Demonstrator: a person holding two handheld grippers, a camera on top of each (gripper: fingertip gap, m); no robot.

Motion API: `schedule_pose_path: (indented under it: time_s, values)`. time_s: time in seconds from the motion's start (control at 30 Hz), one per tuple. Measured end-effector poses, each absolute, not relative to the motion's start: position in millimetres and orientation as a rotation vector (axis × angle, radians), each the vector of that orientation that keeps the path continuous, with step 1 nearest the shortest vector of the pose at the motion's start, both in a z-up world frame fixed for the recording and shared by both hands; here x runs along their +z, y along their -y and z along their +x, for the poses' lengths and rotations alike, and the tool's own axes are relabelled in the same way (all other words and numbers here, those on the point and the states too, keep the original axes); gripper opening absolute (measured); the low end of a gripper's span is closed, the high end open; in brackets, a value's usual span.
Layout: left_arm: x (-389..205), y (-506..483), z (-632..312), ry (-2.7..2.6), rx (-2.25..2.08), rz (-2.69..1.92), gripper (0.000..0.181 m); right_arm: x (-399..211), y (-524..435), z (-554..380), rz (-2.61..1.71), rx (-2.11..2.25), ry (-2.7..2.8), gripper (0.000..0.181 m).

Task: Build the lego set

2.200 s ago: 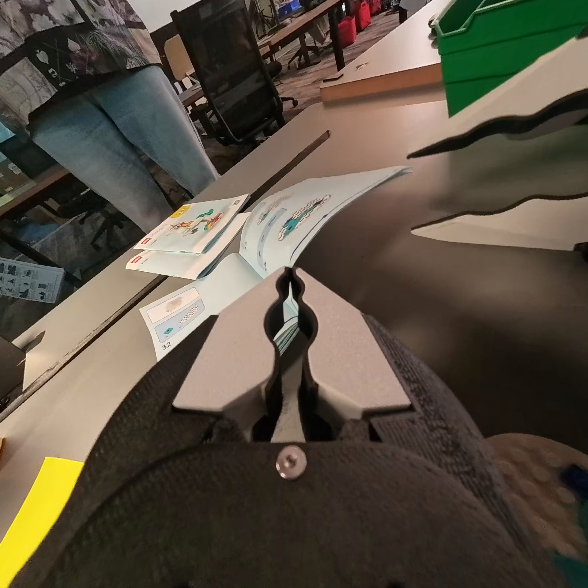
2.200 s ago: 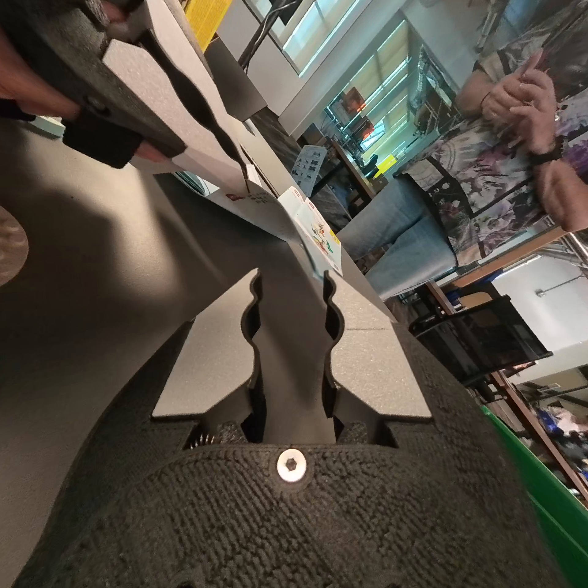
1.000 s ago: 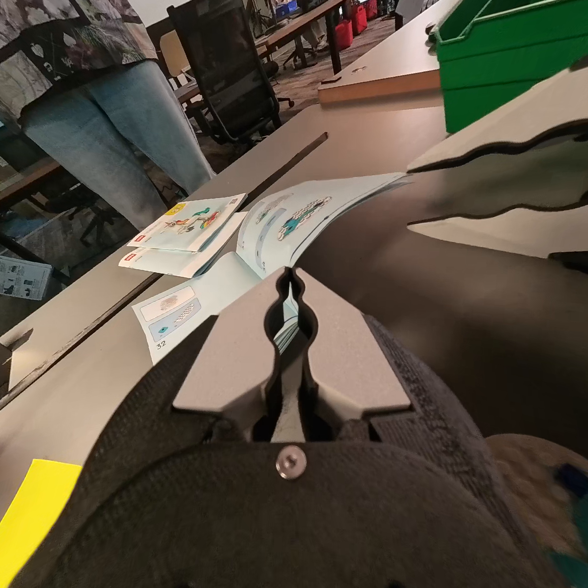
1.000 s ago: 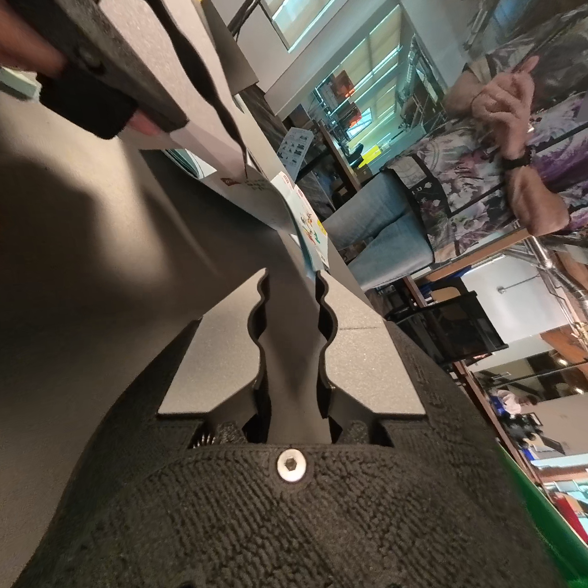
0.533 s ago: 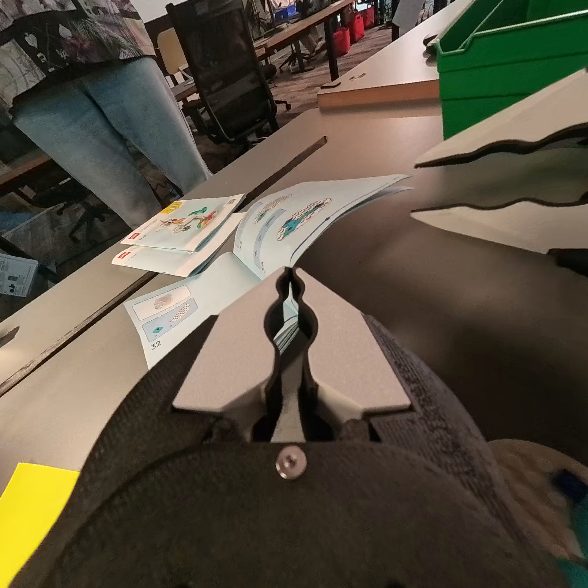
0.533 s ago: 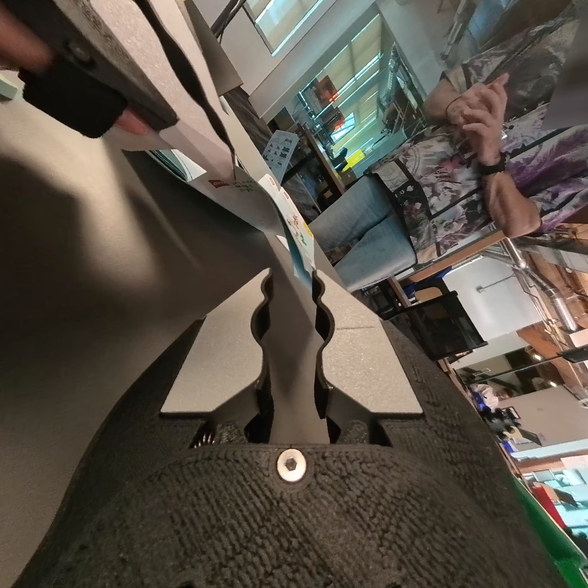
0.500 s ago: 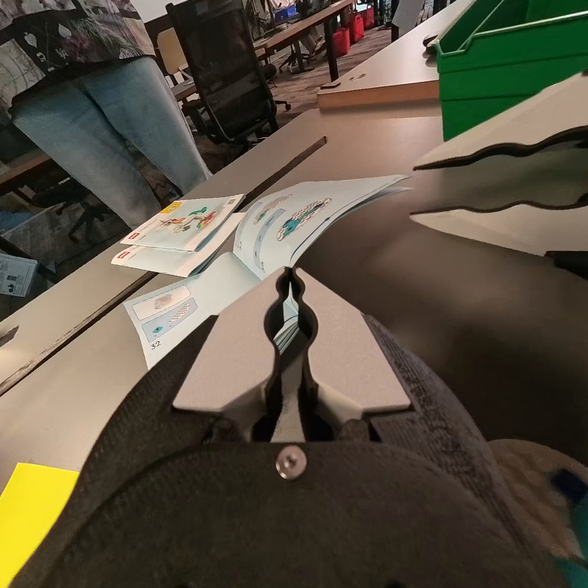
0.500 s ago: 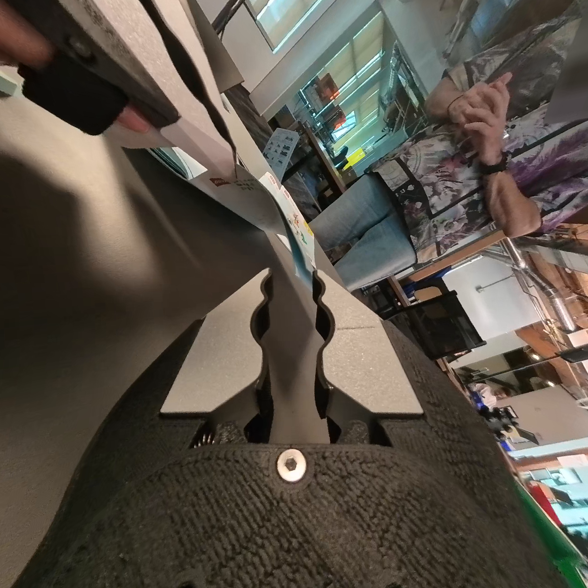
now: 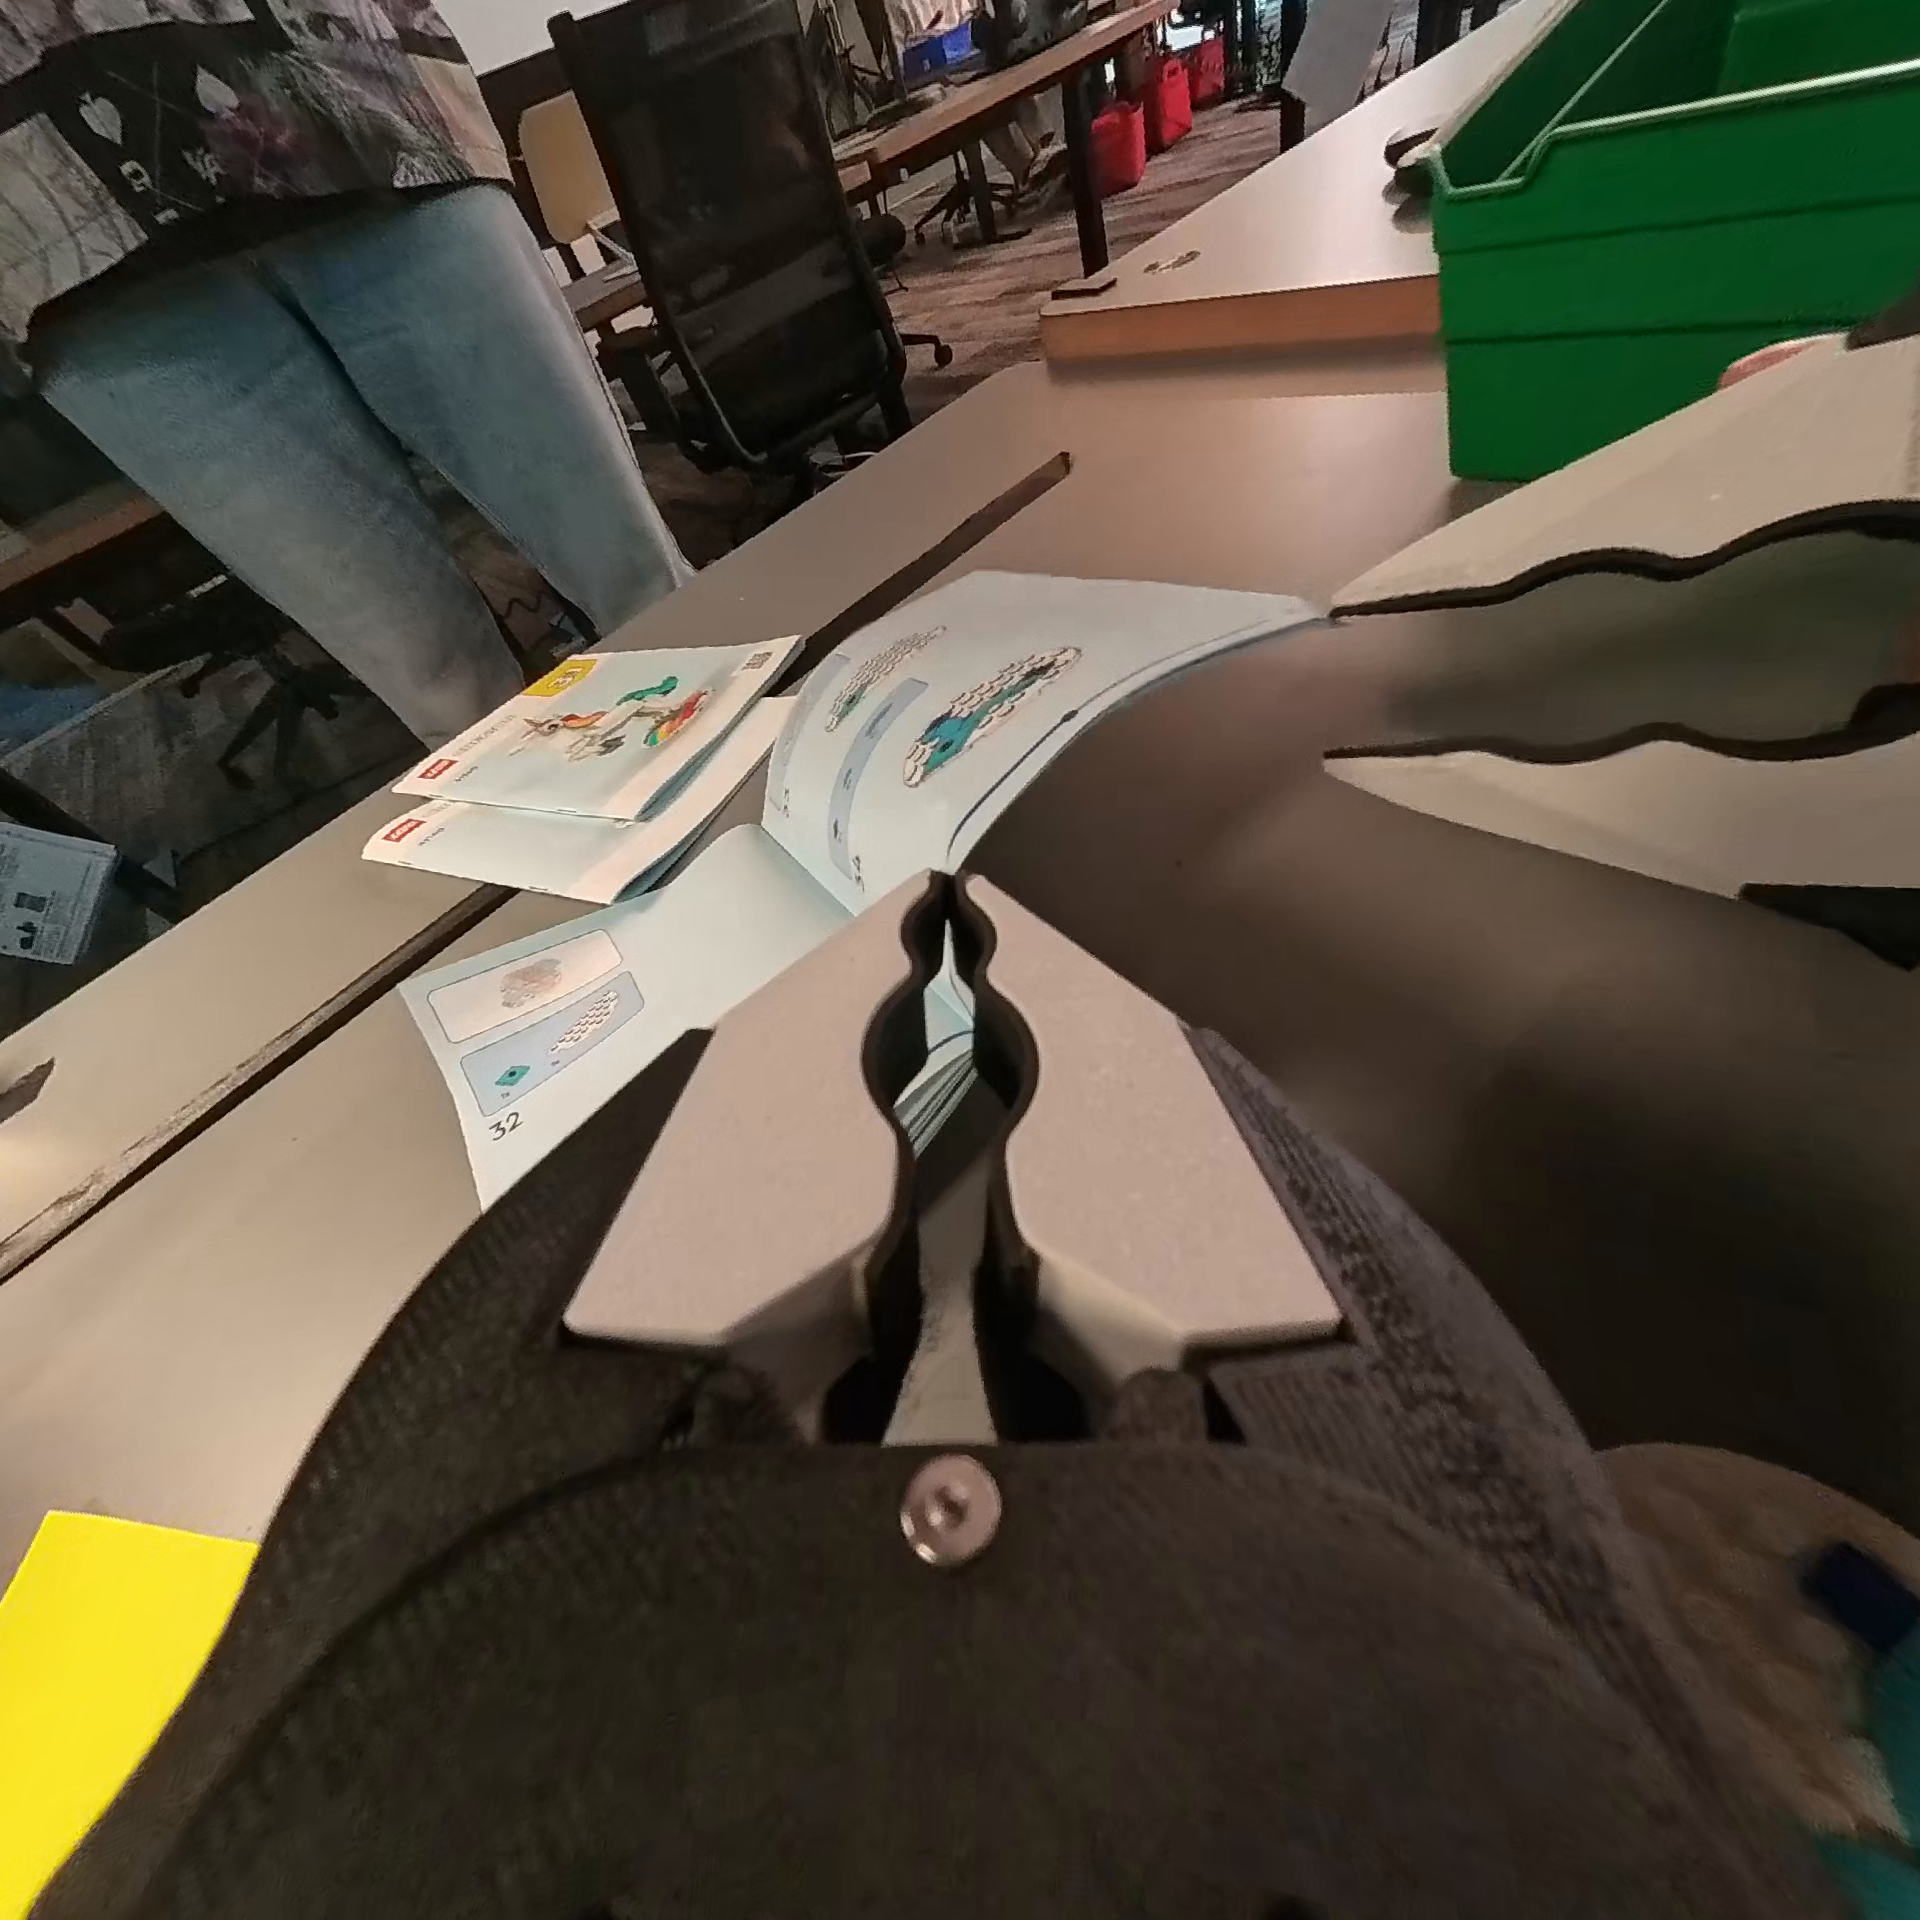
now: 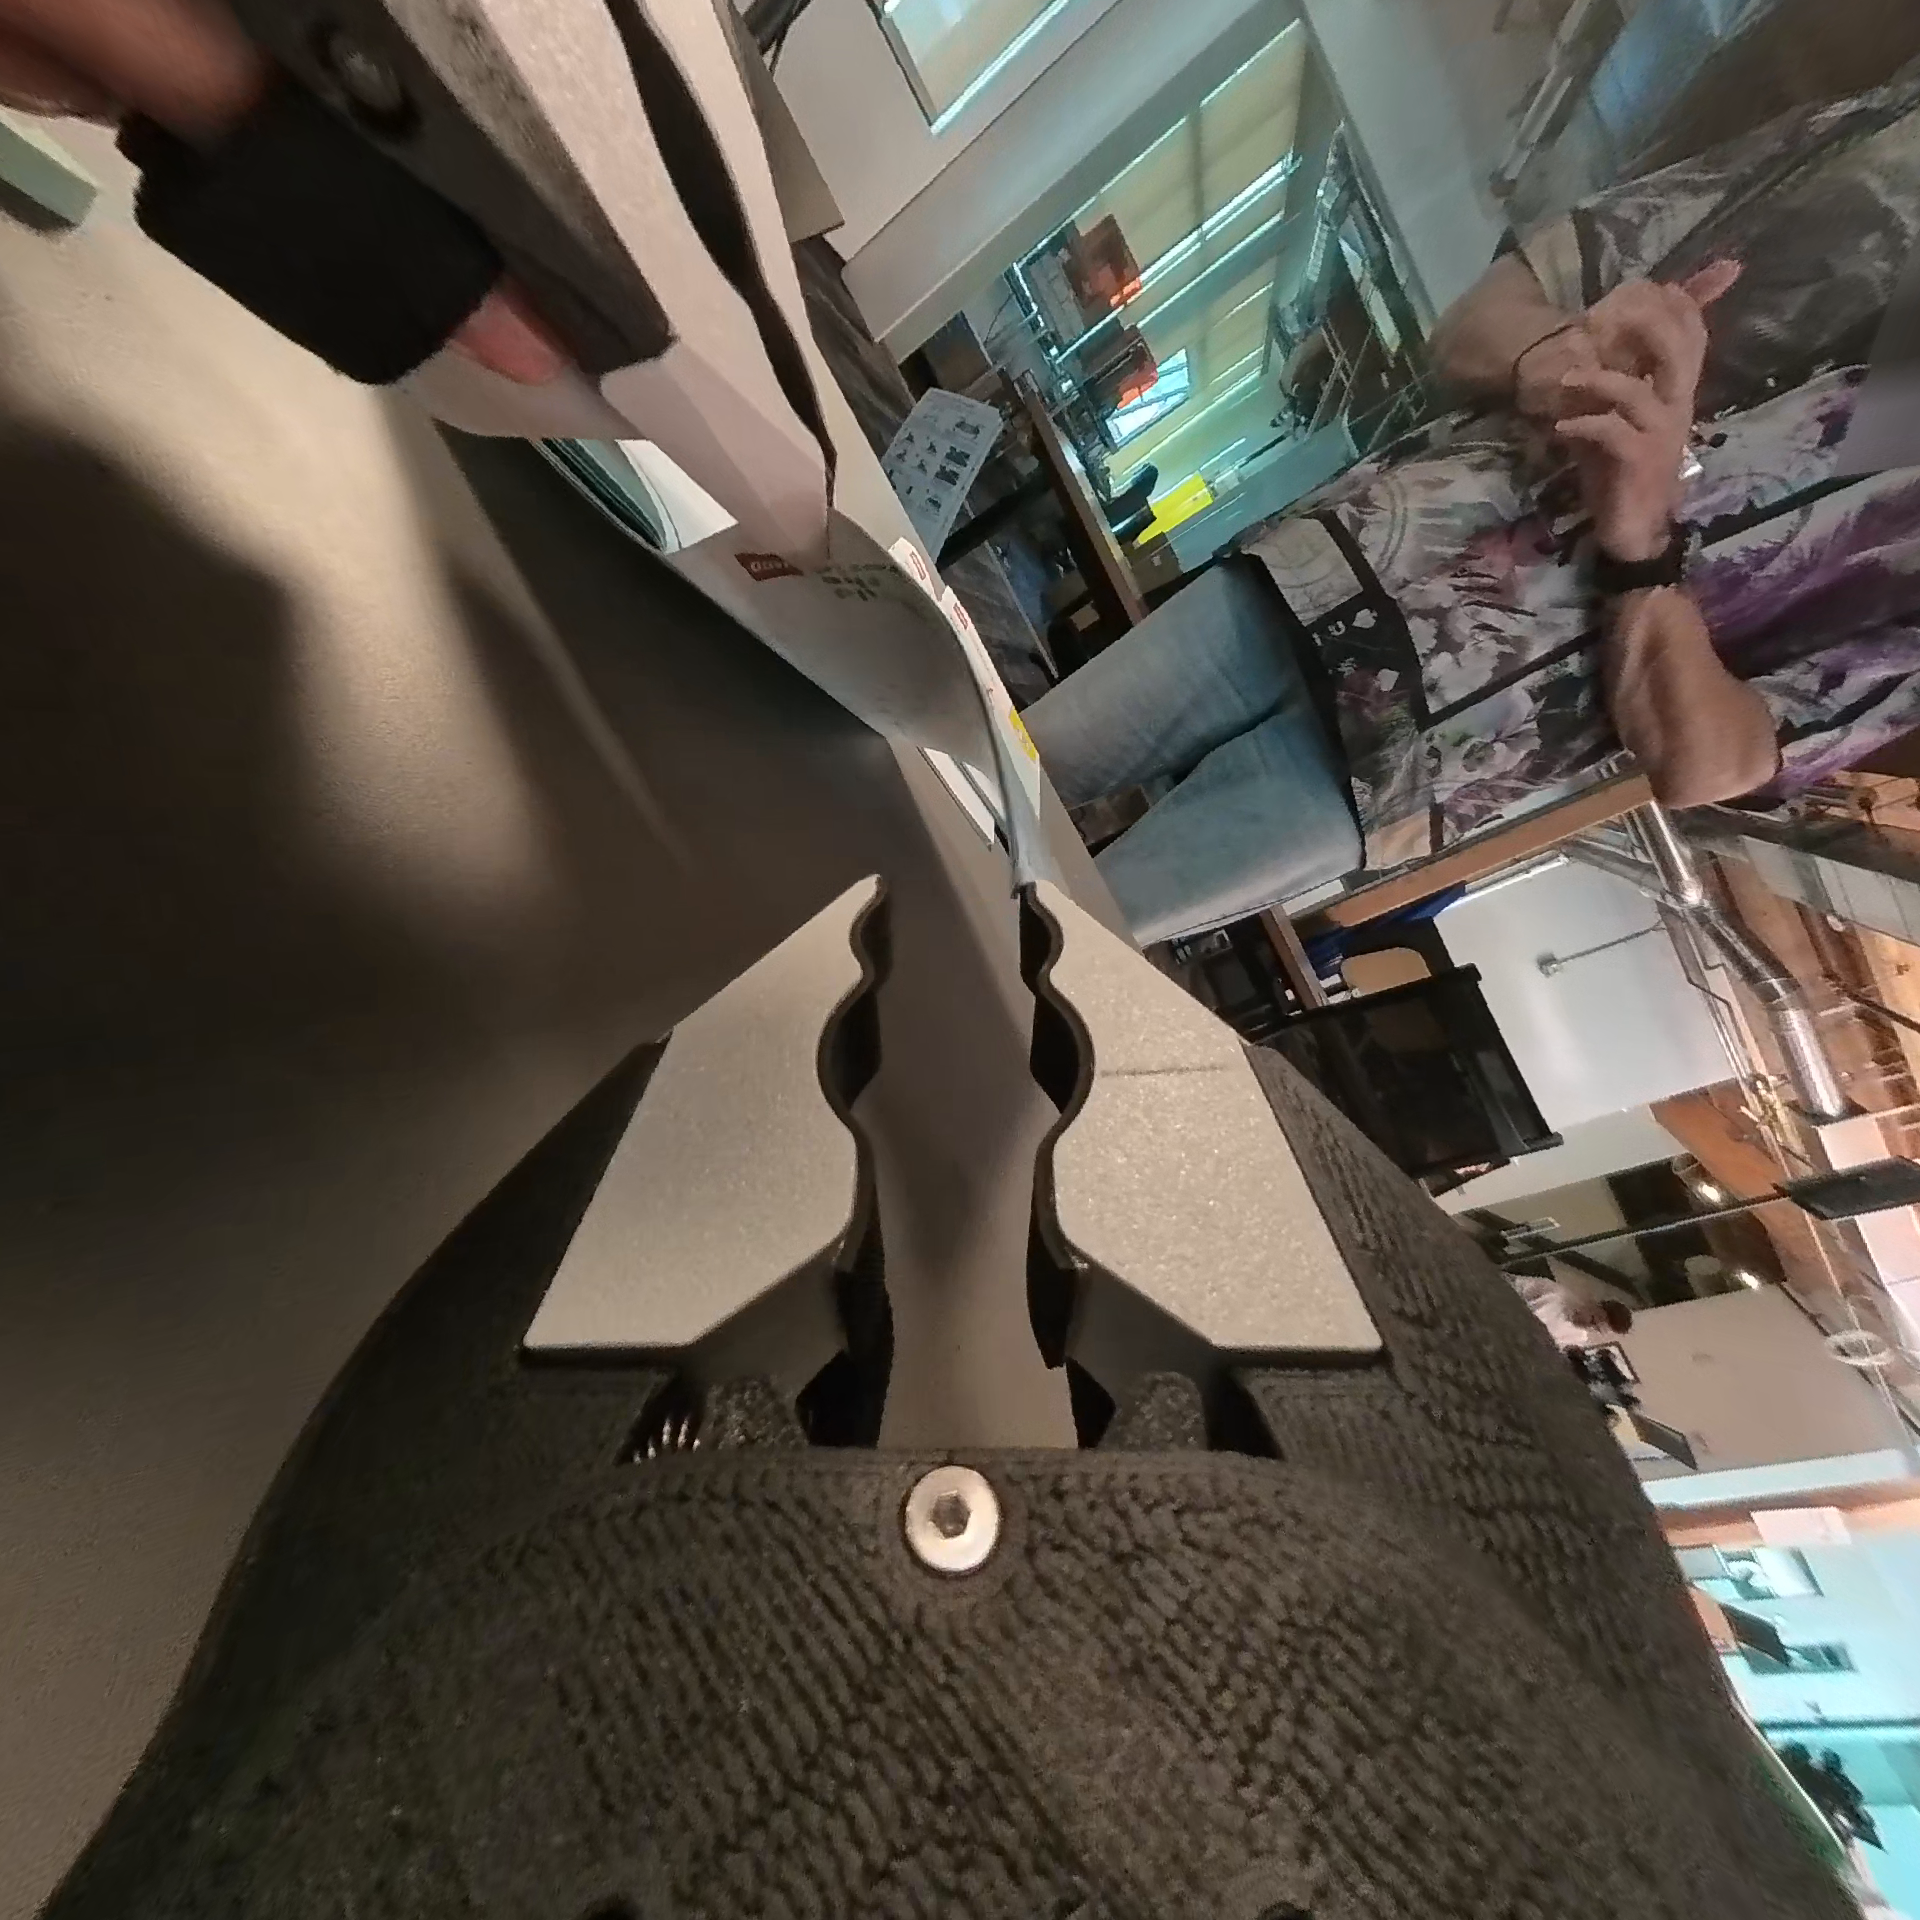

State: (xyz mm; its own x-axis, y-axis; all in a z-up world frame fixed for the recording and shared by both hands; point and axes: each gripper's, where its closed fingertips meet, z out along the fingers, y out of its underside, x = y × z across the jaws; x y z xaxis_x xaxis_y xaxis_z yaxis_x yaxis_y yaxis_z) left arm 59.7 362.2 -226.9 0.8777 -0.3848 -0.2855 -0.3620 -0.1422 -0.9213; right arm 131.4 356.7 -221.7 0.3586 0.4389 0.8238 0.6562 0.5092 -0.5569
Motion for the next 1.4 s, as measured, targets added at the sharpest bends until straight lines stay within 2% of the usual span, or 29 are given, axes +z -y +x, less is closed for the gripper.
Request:
schedule_pose_path:
  time_s: [0.37, 0.8, 1.4]
  values:
    - [-227.2, -363.2, 59.7, -0.564, -0.035, -1.752, 0.000, -212.5, -361.7, 133.1, -1.081, -0.220, 1.226, 0.020]
    - [-228.2, -363.3, 60.2, -0.573, -0.023, -1.751, 0.000, -191.2, -369.6, 125.8, -1.046, -0.250, 1.112, 0.000]
    - [-225.8, -364.1, 56.9, -0.536, -0.062, -1.750, 0.000, -184.7, -363.6, 120.4, -1.015, -0.179, 1.076, 0.000]
